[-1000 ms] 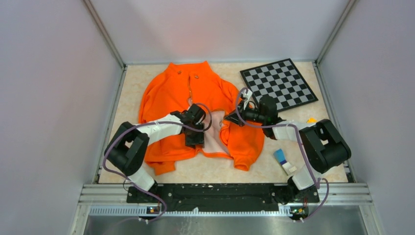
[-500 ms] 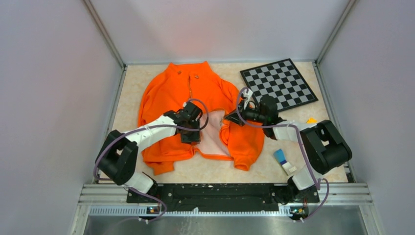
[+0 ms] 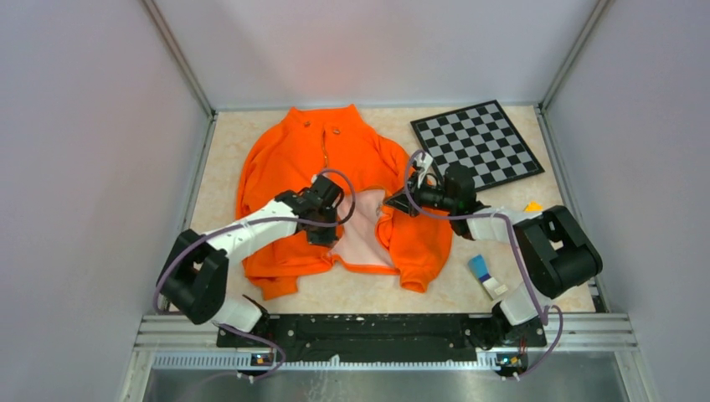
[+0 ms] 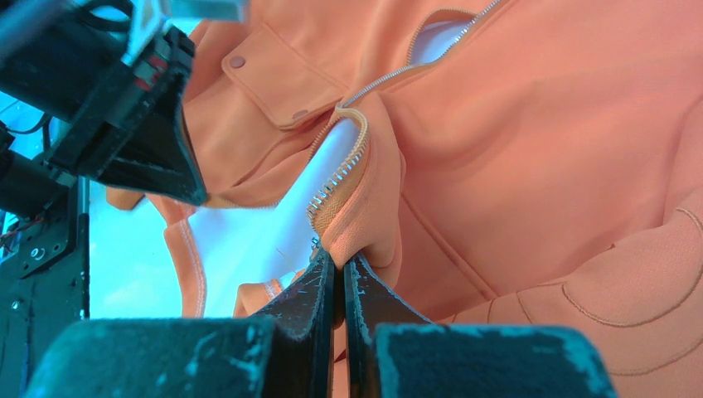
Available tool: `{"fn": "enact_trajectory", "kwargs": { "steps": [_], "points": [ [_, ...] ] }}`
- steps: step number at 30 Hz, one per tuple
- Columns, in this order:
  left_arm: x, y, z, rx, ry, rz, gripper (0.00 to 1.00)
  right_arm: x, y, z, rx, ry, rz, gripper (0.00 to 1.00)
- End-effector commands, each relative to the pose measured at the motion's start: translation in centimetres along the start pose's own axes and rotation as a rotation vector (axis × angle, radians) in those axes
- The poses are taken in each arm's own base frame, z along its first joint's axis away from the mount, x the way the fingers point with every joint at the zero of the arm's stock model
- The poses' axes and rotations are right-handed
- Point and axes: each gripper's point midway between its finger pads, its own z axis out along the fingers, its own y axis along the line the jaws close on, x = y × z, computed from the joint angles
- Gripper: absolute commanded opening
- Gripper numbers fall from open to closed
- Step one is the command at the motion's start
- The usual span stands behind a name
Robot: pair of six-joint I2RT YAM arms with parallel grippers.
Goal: Zip up the jacket
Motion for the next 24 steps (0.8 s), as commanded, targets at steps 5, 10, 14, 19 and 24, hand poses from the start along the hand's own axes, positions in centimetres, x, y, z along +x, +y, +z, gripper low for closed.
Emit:
{"fn": "enact_trajectory", "kwargs": {
  "steps": [5,10,14,19,24],
  "points": [
    [-3.5,2.2,-8.3,-0.277,-0.319,-0.159,0.00,-2.7,-0.2,-0.3,0.024,-0.076,-0.033,0.00],
    [0.7,-1.9,-7.3,-0.331,-0.314,-0.320,0.00,-3.1,-0.4,-0.3,0.046,-0.104,-0.018,0.00],
    [1.7,-7.9,-3.6,-0.246,-0.233,-0.341,0.00,-3.0,-0.7,-0.2,0.056,-0.107,-0.006,0.00],
    [1.9,-13.0,0.8,-0.084,-0.154,-0.353,0.00,-2.8,-0.9,-0.3,0.070,-0.099,-0.003,0.00],
    [1.5,-12.7,0.9,-0.078,-0.176,-0.339,0.23,-2.6,-1.0,-0.4,0.074,-0.094,-0.010,0.00]
  ]
}}
